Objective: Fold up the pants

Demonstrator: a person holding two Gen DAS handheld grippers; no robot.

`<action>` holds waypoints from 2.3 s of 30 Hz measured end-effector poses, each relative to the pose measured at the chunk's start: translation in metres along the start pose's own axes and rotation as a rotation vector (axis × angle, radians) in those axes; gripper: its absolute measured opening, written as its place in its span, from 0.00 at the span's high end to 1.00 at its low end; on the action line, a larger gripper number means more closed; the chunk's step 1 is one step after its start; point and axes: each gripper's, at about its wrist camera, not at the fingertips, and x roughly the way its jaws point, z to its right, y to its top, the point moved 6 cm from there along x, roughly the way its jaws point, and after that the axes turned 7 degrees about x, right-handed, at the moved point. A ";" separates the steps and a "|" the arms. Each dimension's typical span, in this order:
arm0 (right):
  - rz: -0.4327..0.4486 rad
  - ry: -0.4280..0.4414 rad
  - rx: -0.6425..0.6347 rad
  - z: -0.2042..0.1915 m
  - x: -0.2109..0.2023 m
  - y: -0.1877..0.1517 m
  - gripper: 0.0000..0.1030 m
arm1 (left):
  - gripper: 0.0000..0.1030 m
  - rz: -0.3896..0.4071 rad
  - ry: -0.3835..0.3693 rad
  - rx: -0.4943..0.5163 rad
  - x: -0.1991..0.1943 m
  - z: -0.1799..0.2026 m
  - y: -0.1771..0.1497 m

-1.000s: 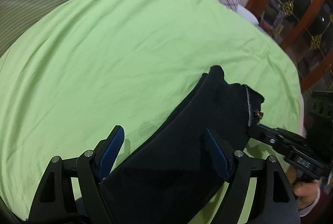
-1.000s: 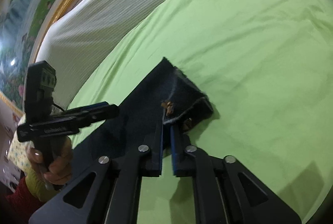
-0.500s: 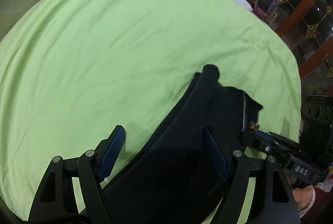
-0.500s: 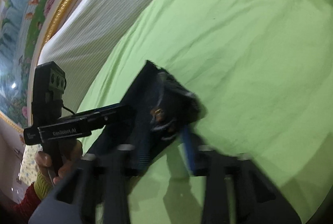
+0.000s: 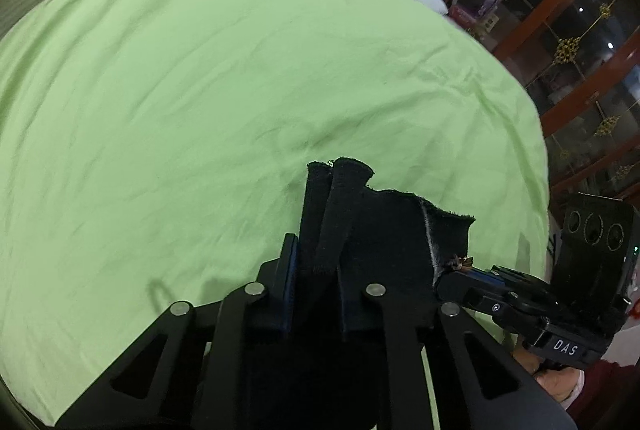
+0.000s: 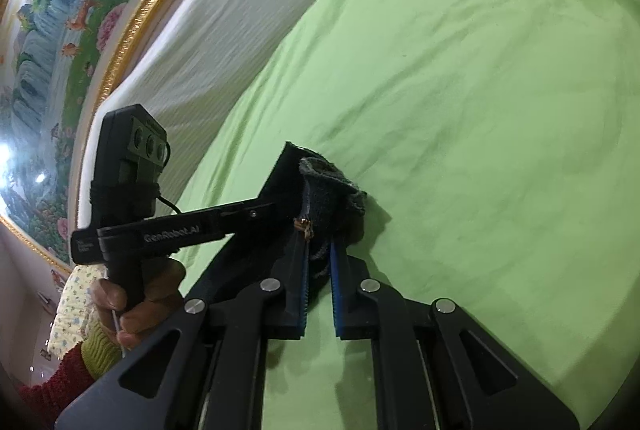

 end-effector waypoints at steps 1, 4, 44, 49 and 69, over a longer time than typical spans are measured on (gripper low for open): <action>0.003 0.015 -0.012 -0.006 -0.002 0.000 0.90 | 0.87 0.013 -0.005 -0.008 -0.004 0.000 0.001; 0.006 0.071 -0.046 -0.024 -0.007 0.000 0.90 | 0.88 0.074 -0.032 -0.037 -0.028 0.001 0.001; -0.500 0.175 -0.474 -0.155 0.106 -0.166 0.90 | 0.91 0.319 0.108 -0.520 -0.144 -0.094 -0.217; -0.520 0.131 -0.498 -0.155 0.113 -0.171 0.90 | 0.90 0.320 0.106 -0.572 -0.134 -0.098 -0.228; -0.560 0.132 -0.544 -0.179 0.120 -0.185 0.67 | 0.58 0.409 0.244 -0.738 -0.177 -0.090 -0.296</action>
